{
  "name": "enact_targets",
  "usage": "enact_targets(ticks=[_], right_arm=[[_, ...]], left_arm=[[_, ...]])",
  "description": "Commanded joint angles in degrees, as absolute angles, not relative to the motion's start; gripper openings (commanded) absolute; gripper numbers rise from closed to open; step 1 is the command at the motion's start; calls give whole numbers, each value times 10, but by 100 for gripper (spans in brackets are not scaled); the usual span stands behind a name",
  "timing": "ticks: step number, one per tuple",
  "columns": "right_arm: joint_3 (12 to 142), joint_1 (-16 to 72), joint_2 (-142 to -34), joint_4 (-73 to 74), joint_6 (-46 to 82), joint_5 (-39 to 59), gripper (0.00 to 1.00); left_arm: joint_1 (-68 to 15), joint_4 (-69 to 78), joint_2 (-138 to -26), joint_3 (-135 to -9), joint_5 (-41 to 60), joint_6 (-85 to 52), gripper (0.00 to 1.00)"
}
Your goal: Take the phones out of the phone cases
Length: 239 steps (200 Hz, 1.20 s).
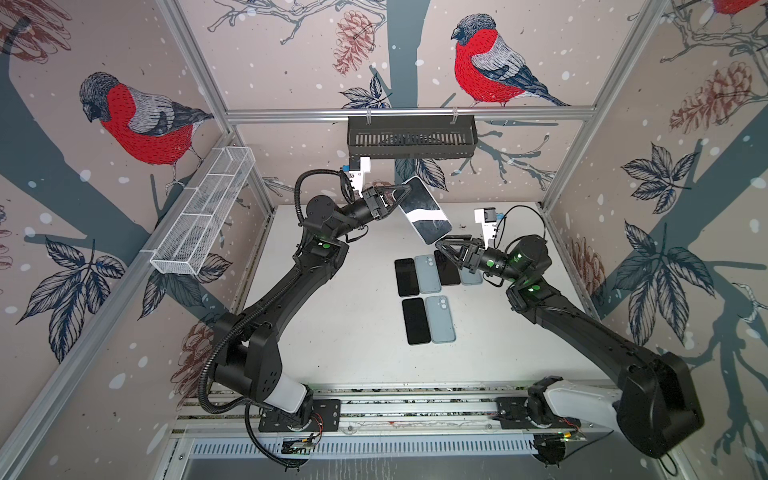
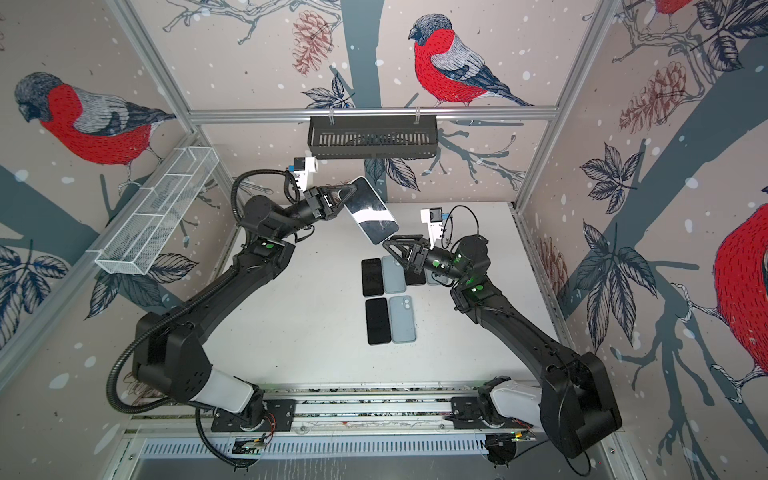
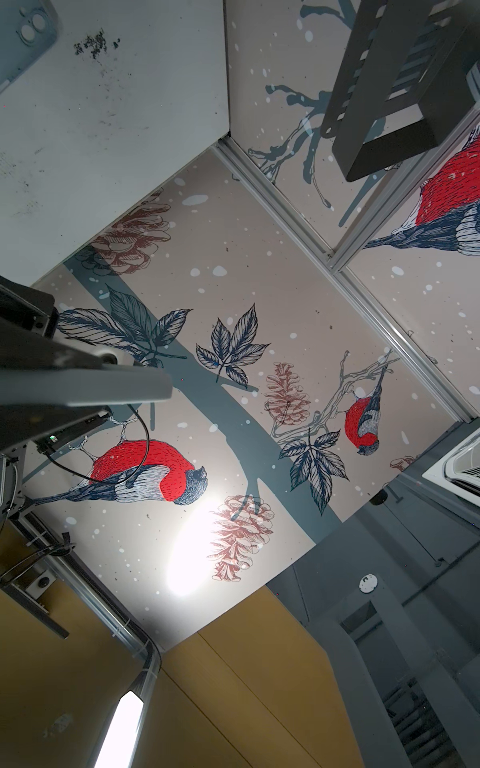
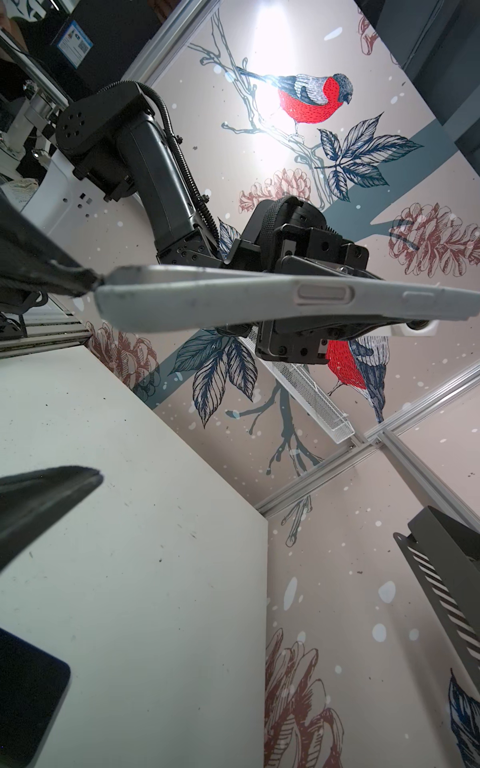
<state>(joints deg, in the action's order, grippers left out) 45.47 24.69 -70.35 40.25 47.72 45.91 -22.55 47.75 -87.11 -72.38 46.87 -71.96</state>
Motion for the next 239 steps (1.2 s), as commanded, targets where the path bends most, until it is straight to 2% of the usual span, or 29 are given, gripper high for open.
enact_targets(ticks=[1, 93, 184, 239], right_arm=[[462, 246, -713, 431, 485, 443, 66], [451, 244, -699, 432, 489, 434, 67], [483, 237, -751, 415, 514, 413, 65], [422, 212, -687, 388, 512, 411, 66]], left_arm=[[-239, 525, -872, -726, 509, -745, 0], [-243, 528, -879, -732, 515, -744, 0], [-272, 567, -882, -716, 515, -770, 0], [-257, 548, -881, -725, 487, -804, 0]])
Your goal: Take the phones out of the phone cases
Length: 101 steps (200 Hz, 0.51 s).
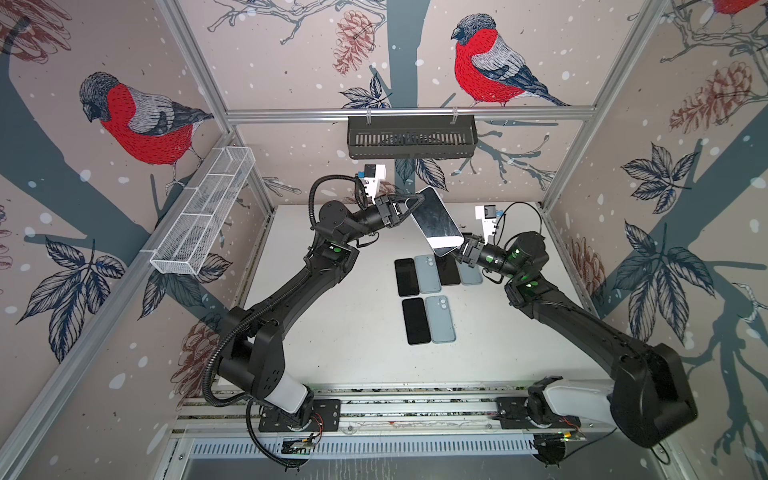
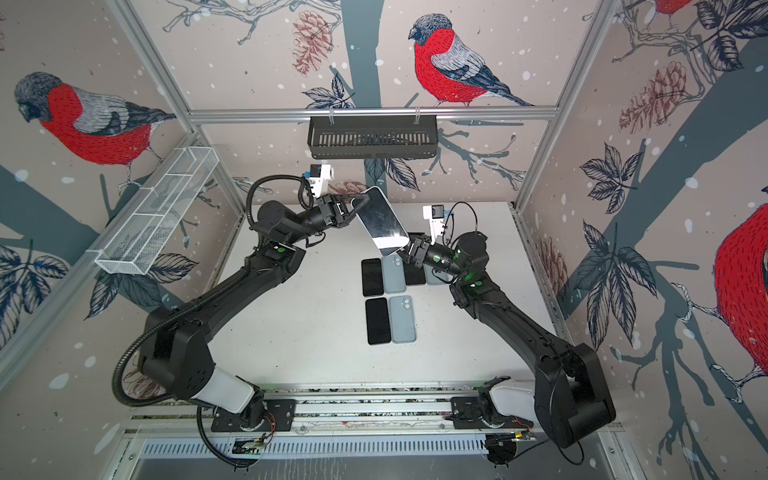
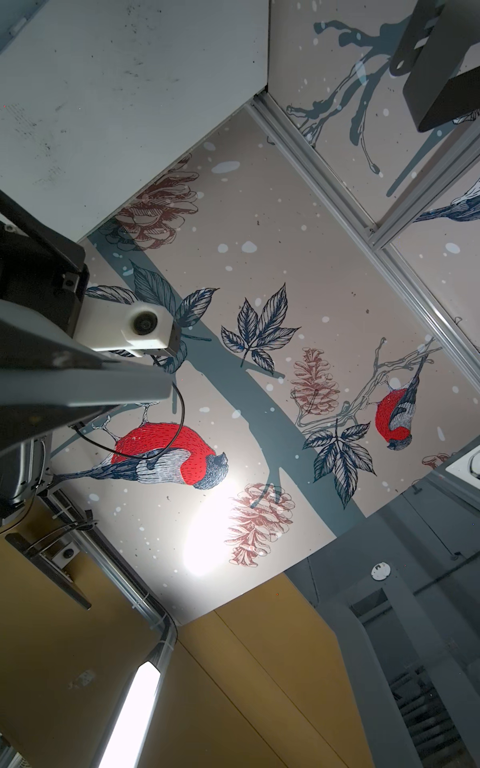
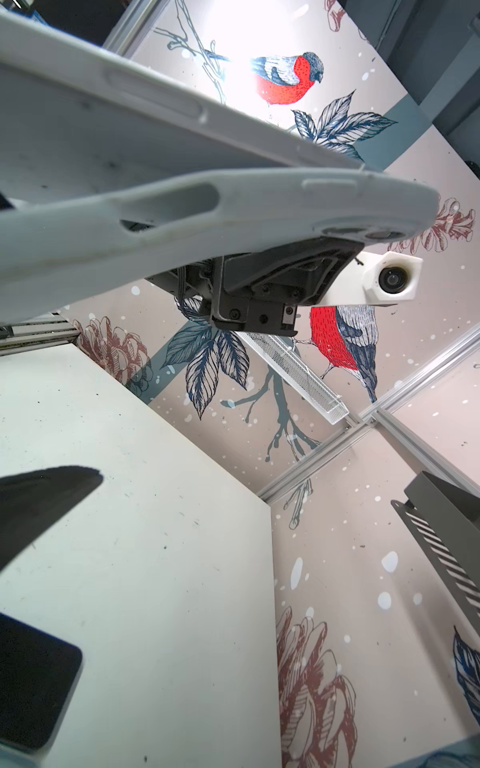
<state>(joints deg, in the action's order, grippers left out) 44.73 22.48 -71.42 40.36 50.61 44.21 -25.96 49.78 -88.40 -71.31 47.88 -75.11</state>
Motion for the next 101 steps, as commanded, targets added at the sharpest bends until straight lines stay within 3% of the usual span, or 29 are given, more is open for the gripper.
enact_targets(ticks=[1, 66, 86, 101], right_arm=[[421, 211, -685, 389, 513, 411, 66], [413, 208, -672, 411, 527, 424, 66], [401, 203, -668, 427, 545, 429, 61], [398, 200, -665, 429, 552, 436, 51]], left_arm=[[-257, 547, -881, -725, 487, -803, 0], [-263, 515, -910, -753, 516, -802, 0], [-262, 505, -916, -755, 519, -796, 0], [-263, 495, -922, -751, 518, -792, 0]])
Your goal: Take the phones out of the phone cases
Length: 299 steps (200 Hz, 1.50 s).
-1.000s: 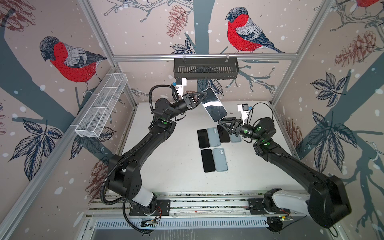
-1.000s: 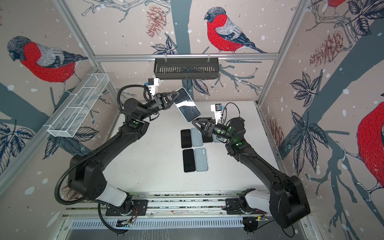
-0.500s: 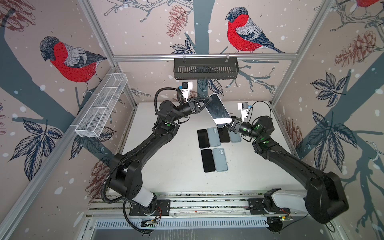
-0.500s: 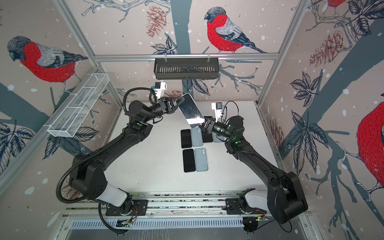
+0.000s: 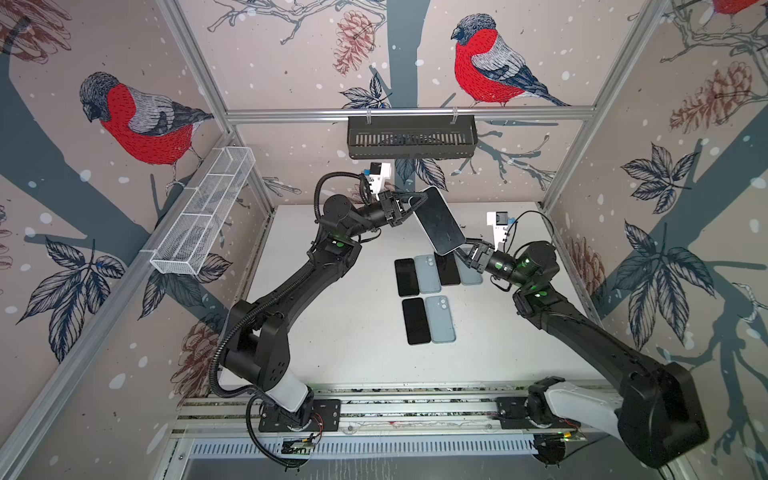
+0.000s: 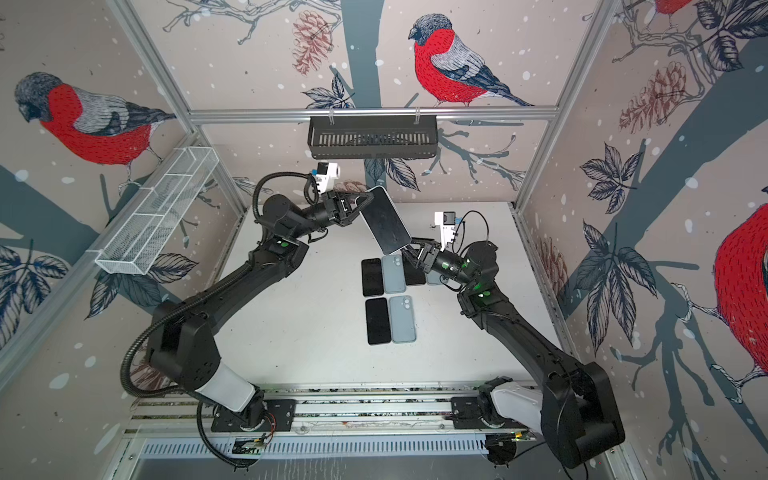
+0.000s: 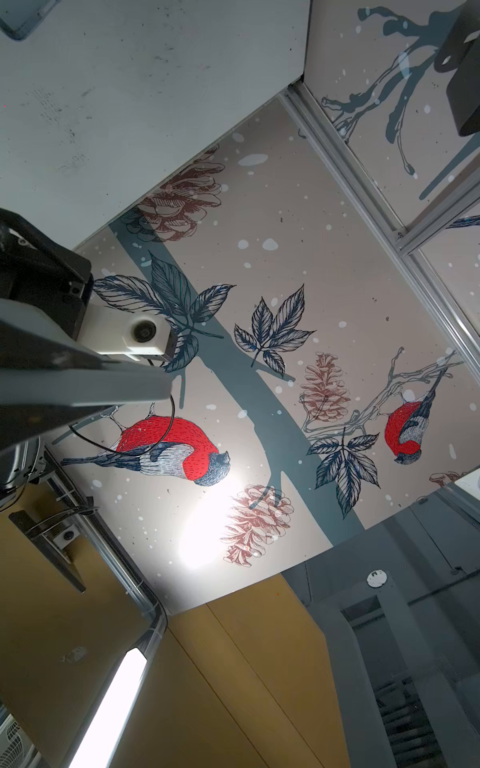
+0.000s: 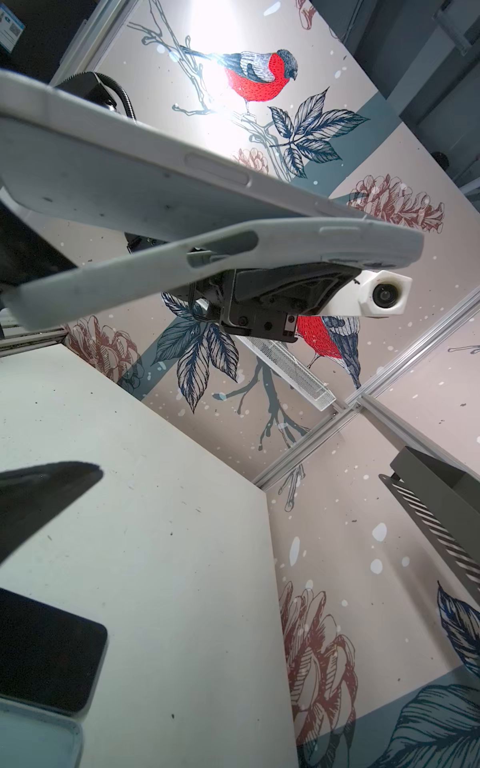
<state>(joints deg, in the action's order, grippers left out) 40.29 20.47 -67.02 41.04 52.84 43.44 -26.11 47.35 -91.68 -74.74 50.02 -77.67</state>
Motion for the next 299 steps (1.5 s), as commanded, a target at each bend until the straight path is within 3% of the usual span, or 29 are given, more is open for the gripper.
enact_targets(ticks=[1, 70, 99, 149, 174, 187, 208, 299], right_arm=[[398, 200, -665, 429, 552, 437, 50], [349, 187, -644, 434, 593, 440, 15], [330, 180, -631, 422, 602, 439, 5], [292, 172, -599, 363, 608, 422, 1], [276, 165, -591, 314, 602, 413, 0], [264, 160, -591, 306, 606, 410, 0], [250, 152, -593, 296, 608, 407, 0], [197, 118, -596, 293, 612, 407, 0]], left_arm=[[-263, 495, -922, -751, 518, -791, 0], [-265, 453, -954, -721, 518, -745, 0], [-270, 457, -977, -707, 518, -737, 0], [-275, 468, -1031, -687, 500, -715, 0], [-281, 467, -1058, -682, 490, -697, 13], [-285, 461, -1072, -682, 480, -684, 28], [-291, 460, -1095, -681, 472, -672, 40], [-309, 387, -1159, -692, 402, -610, 60]])
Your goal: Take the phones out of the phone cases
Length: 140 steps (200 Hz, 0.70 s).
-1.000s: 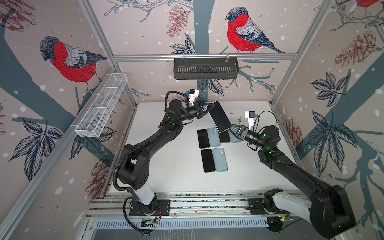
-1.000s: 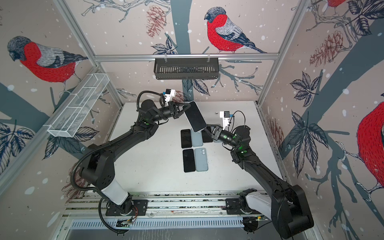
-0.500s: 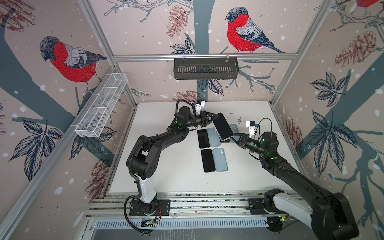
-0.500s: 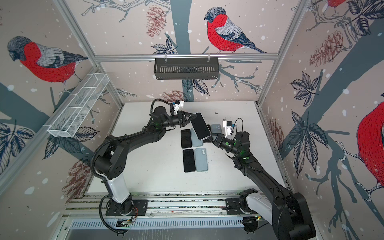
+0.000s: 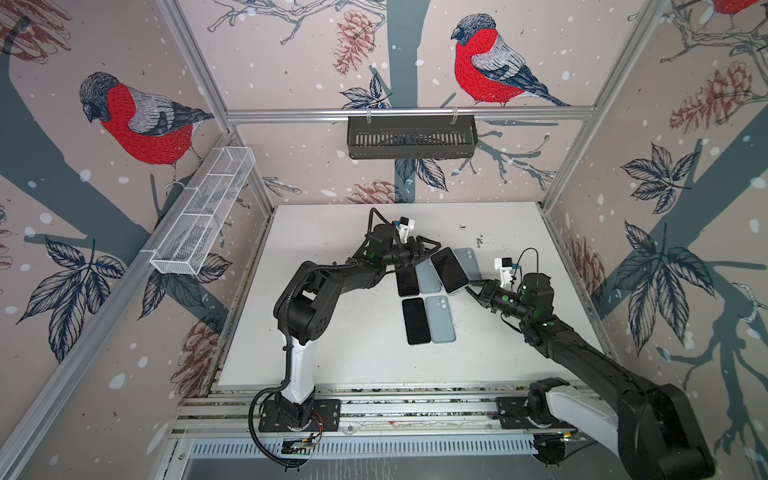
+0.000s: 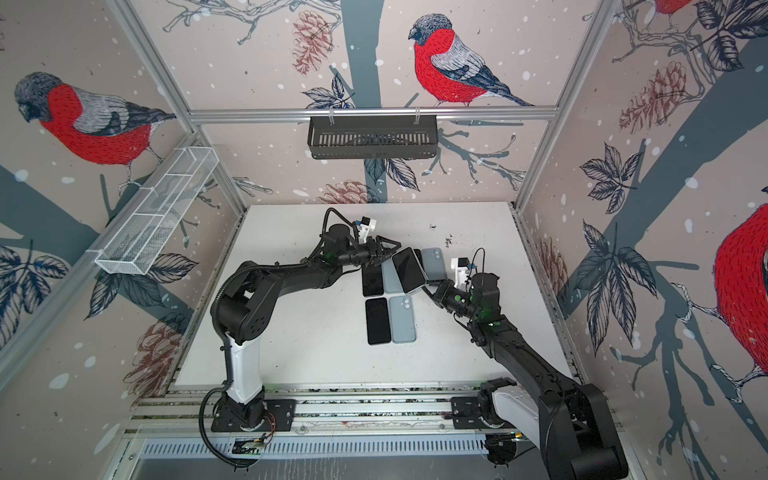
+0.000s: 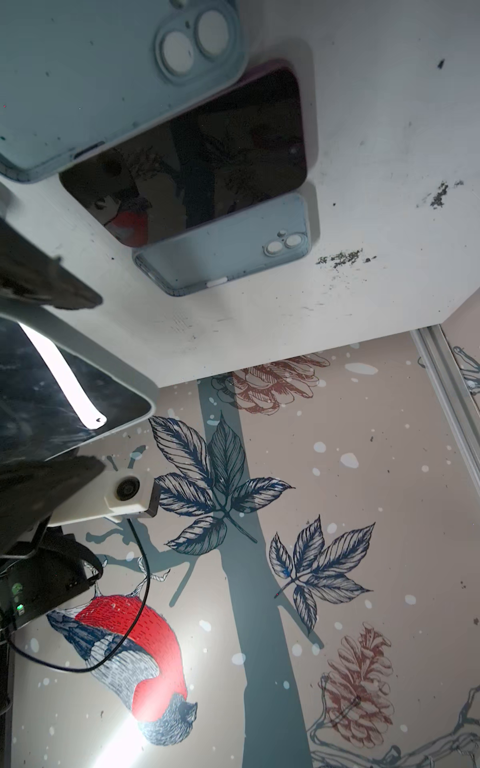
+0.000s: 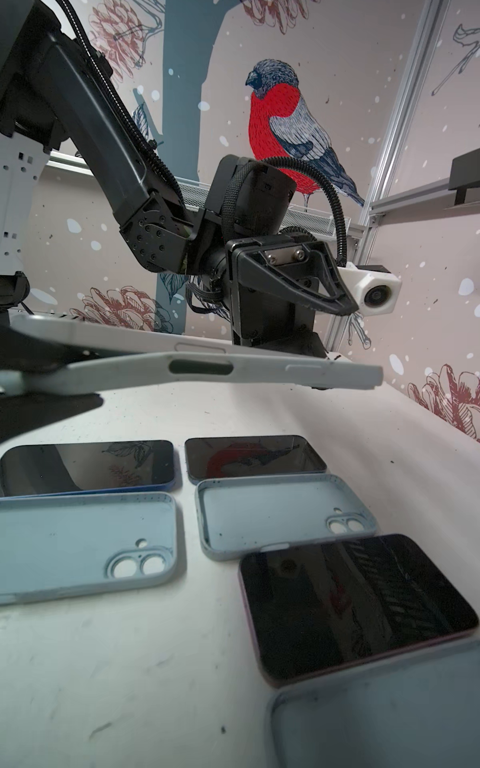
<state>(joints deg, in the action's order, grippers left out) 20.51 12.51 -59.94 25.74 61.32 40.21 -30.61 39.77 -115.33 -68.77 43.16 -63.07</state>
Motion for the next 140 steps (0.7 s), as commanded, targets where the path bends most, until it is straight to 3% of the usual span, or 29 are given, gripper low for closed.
enact_targets(ticks=[1, 71, 101, 140], right_arm=[[196, 118, -597, 294, 612, 407, 0], [192, 94, -599, 284, 614, 425, 0], [192, 85, -598, 275, 612, 432, 0], [191, 73, -596, 264, 605, 437, 0]], left_arm=[[-309, 386, -1159, -692, 401, -610, 60], [-310, 220, -1128, -734, 307, -499, 73], [-314, 158, -1096, -748, 267, -442, 84], [-347, -12, -1074, -827, 229, -329, 89]])
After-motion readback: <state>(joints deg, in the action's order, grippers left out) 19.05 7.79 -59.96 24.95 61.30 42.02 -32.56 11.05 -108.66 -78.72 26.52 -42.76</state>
